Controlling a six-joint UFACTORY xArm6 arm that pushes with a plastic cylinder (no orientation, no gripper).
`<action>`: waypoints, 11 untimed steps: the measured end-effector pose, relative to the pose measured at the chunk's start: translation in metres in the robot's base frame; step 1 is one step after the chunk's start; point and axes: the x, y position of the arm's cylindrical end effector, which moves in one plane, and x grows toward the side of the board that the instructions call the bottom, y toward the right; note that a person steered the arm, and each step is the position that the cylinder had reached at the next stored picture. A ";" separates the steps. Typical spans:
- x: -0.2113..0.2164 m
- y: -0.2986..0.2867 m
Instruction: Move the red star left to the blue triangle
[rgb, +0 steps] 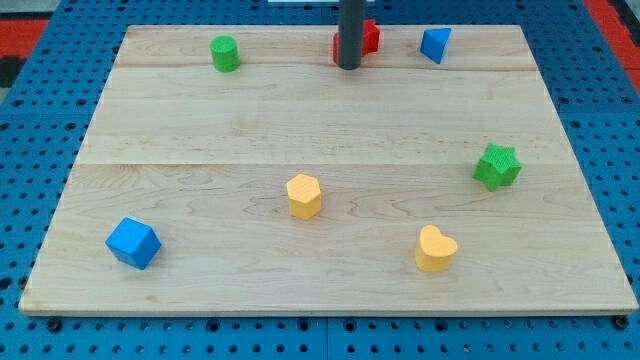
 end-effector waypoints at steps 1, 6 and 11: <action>-0.019 -0.029; -0.067 0.061; -0.062 -0.001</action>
